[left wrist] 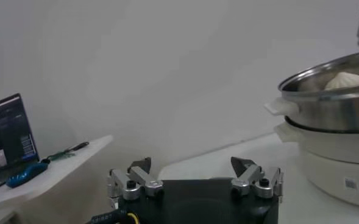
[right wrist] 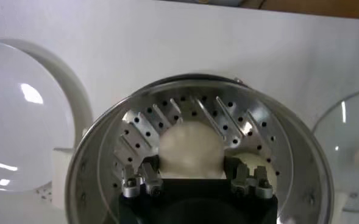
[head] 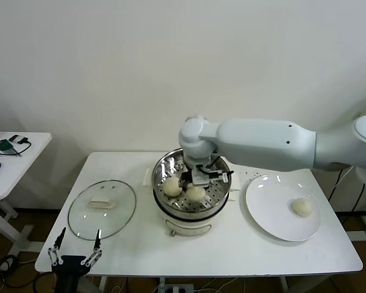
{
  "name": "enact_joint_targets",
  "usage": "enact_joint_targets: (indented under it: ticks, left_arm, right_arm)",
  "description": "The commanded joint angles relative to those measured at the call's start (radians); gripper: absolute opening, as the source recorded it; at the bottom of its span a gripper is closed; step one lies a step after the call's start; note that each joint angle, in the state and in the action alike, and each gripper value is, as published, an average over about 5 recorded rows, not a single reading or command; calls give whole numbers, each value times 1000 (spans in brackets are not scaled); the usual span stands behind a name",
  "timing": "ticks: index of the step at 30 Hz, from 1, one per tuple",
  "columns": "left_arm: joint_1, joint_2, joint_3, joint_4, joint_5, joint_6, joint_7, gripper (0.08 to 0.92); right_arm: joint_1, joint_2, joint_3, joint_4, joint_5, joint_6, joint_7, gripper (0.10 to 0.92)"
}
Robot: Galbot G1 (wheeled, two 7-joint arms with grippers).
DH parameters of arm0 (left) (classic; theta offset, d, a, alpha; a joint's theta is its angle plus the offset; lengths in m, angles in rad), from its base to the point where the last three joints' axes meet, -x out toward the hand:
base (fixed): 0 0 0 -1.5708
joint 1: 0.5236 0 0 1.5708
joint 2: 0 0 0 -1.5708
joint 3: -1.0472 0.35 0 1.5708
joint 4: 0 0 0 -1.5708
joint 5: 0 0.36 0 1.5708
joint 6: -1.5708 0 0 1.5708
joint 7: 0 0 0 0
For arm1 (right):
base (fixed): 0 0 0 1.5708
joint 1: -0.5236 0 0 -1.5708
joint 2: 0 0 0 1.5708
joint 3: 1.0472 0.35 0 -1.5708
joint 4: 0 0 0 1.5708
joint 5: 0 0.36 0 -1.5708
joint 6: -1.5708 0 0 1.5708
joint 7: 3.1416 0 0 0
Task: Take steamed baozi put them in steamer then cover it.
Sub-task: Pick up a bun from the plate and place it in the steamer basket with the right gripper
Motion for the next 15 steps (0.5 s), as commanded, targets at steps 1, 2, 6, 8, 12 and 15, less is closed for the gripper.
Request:
enact_joint_targets:
  ticks: [1,2,6,8,12,15]
  left_arm:
    - [0,-1,2,-2,1,2,1,823]
    - [0,-1,2,-2,1,2,1,823]
    - [-1,-2,1,-2,1,2,0,823]
    - [-2,-2,2,-1,1,2,0,823]
    - [-1,-3,4,-2,2,2,0,823]
    - [1,-3,5,-6,3,2,0,823]
  right_arm:
    - [-29,34,-18,3,6,-15,4,688]
    - [-30,33,-19,1,7,-19,5,704]
    - [-26,28,-19,-3,23,-32,10,788]
    - [-25,24,-16,-4,28,-32,10,813]
    - [-10,4,-5,-9,46,-29,7,822]
    - [16,-31,15,-22,75,-35,4,823]
